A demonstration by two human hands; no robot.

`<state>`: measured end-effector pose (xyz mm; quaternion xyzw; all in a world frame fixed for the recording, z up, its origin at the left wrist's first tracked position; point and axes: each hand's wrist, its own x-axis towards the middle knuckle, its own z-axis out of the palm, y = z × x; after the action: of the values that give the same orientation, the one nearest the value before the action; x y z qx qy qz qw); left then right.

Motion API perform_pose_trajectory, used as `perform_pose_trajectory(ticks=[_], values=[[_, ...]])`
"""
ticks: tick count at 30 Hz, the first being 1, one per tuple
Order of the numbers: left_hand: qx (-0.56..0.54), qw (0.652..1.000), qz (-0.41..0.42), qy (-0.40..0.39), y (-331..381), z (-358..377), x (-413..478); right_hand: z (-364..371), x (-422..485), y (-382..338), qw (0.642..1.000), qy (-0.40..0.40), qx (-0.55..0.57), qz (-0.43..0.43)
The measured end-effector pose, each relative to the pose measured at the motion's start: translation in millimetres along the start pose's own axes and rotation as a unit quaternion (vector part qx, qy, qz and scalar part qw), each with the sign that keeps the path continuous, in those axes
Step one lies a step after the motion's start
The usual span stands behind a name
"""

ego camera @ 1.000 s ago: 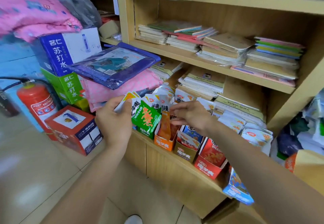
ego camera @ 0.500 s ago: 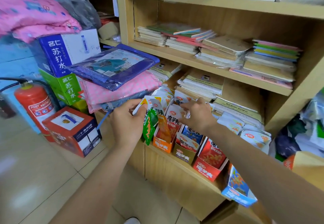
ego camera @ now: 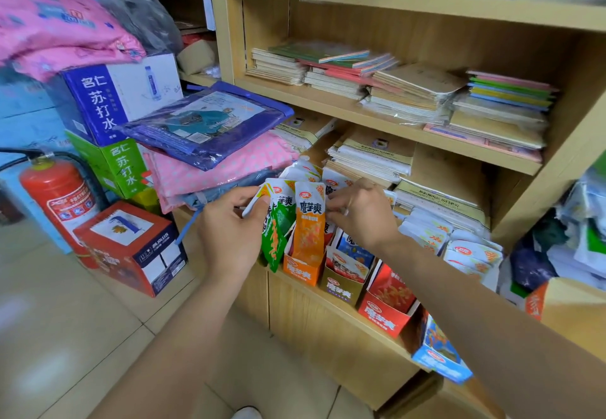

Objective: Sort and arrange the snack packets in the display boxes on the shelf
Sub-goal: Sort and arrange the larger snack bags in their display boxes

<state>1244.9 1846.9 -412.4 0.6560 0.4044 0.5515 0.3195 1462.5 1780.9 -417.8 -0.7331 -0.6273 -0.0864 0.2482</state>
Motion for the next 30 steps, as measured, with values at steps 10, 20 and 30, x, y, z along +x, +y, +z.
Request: perform_pose_trajectory(ticks=[10, 20, 30], values=[[0.007, 1.0, 0.01, -0.013, 7, 1, -5, -31, 14, -21, 0.928, 0.049, 0.315, 0.194], [0.006, 1.0, 0.001, -0.017, 12, 6, -11, -117, -34, 8, 0.945, 0.225, 0.177, 0.159], [0.01, 1.0, 0.017, -0.023, 29, 2, -25, -111, -108, 30, 0.962, 0.155, 0.118, 0.193]])
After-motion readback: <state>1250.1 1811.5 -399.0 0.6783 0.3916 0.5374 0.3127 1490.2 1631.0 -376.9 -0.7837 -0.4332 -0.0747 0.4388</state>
